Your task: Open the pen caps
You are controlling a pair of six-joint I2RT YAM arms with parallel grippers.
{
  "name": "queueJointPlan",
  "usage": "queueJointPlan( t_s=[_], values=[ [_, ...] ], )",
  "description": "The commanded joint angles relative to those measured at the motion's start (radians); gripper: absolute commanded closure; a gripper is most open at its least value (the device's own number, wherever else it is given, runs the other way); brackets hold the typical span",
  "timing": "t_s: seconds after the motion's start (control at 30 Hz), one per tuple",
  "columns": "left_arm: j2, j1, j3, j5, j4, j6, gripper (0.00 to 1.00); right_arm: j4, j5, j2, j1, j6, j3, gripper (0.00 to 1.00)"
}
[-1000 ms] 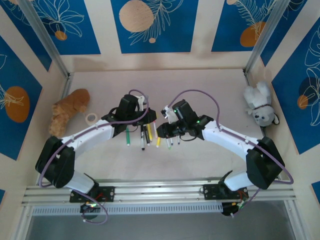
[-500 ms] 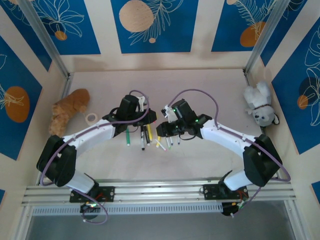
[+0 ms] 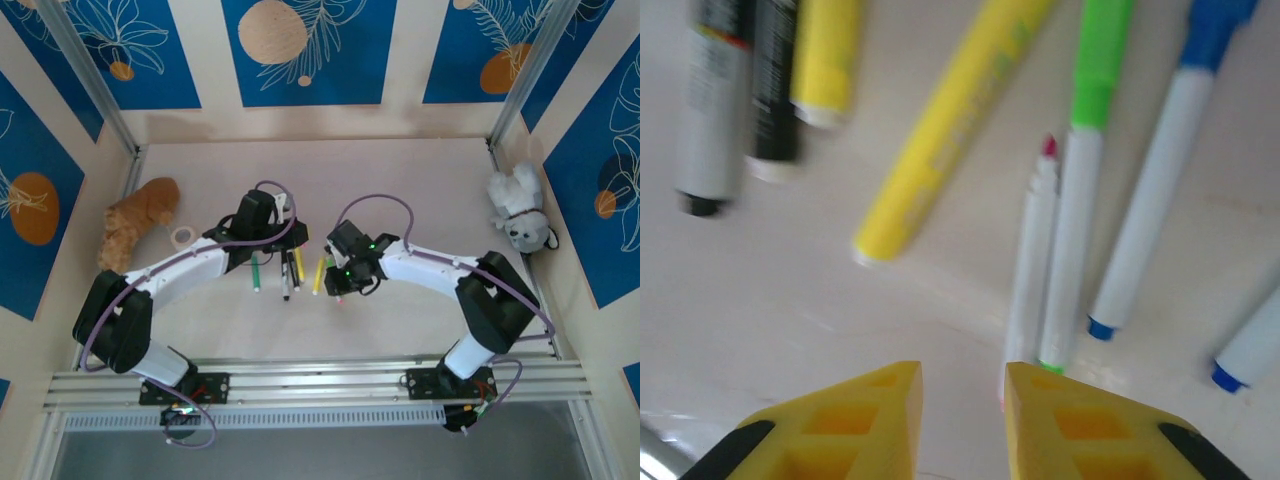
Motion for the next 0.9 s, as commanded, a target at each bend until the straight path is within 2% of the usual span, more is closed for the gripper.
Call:
queueJointPlan(
  t_s=[0.0, 0.43, 0.87],
  values=[
    [-0.021, 0.019, -0.015, -0.003, -0.014, 0.018, 1.00, -0.072, 0.081, 0.021, 0.032, 0.012, 0.030, 0.72],
    [-0.048, 0.050, -0.042, 0.005, -0.015, 0.021, 1.00, -0.070, 0.075, 0.074, 0.053, 0.043, 0.036, 0.76],
    [-0.064, 0.072, -0.076, 0.016, 0.007, 0.016, 1.00, -0.090, 0.097, 0.124, 0.066, 0.062, 0.062, 0.74]
  ],
)
